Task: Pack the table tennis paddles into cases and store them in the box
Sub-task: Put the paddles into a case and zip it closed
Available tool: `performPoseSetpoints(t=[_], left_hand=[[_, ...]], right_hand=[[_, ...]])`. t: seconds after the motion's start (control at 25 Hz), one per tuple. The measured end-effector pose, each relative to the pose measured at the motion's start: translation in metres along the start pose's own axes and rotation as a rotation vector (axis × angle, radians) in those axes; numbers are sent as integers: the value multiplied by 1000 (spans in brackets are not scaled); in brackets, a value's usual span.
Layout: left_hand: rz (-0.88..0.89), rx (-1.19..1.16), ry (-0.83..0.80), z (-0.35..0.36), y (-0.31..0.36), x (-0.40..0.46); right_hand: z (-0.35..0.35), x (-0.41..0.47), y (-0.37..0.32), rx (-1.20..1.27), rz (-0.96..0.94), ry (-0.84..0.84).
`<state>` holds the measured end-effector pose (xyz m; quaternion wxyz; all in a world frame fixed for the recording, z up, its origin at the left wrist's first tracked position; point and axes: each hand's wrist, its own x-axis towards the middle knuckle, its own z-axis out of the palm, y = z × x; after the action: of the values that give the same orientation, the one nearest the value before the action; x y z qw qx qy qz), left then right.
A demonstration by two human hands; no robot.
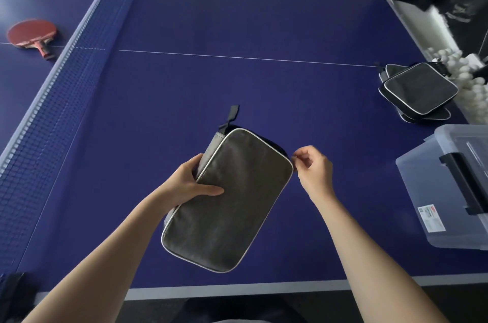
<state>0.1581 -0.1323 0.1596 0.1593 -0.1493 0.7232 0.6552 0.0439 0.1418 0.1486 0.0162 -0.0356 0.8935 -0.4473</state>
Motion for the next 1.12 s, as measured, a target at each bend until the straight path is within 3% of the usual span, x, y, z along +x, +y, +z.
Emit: performPoseSetpoints(t=[0.52,0.68,0.84,1.0,1.12], left_hand=[[8,501,-49,-11,16,3],[-47,247,11,1,-7,-5],[-72,36,11,1,-9,-10],[-57,21,10,-3,-5,-10],[-35,69,16,-2,-1,-8]], right_hand=[[-2,26,-16,16,25,-136],[-5,17,0,-42,89,-210],[2,0,15,151,285,-442],[0,0,10,381,425,-554],[-5,1,9,406,437,-548]])
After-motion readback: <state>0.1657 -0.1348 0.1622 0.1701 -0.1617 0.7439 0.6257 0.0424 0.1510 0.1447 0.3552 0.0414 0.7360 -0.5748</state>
